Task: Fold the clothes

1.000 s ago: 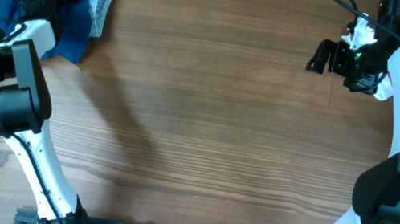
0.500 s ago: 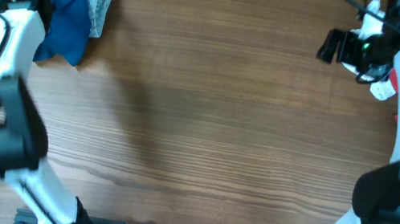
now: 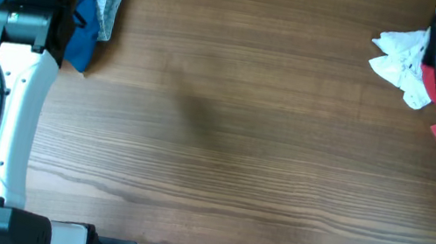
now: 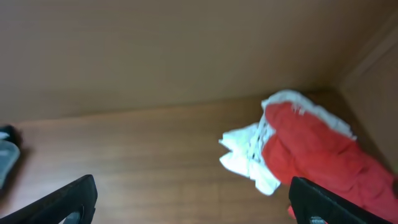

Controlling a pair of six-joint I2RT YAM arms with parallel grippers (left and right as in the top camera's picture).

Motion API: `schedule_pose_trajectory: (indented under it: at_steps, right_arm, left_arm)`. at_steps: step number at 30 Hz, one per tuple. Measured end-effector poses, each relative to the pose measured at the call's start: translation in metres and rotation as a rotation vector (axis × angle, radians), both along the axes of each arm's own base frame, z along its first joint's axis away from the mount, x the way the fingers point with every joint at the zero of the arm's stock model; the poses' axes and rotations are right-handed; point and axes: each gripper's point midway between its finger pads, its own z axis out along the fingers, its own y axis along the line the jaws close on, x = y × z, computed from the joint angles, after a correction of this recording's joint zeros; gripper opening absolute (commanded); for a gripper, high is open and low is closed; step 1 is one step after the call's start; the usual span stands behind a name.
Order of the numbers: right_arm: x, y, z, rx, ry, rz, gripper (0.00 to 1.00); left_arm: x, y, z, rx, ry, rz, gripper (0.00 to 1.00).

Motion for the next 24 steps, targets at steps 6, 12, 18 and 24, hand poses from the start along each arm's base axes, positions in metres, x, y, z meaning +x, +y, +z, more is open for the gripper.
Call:
schedule_pose_trajectory:
  at_steps: [6,12,18,24]
  right_arm:
    - [-0.017,0.001,0.014,-0.005,-0.047,-0.002,1.00]
    - [-0.015,0.001,0.012,-0.007,-0.040,-0.001,1.00]
    - [-0.010,0.000,0.002,-0.006,-0.014,-0.001,1.00]
    - [0.007,-0.001,-0.011,-0.013,-0.111,-0.002,1.00]
  left_arm:
    - [0.000,-0.001,0.000,0.000,0.001,-0.002,1.00]
    - [0.000,-0.001,0.000,0.000,0.000,-0.002,1.00]
    - [0.000,-0.001,0.000,0.000,0.001,-0.002,1.00]
    - [0.000,-0.001,0.000,0.000,0.002,-0.002,1.00]
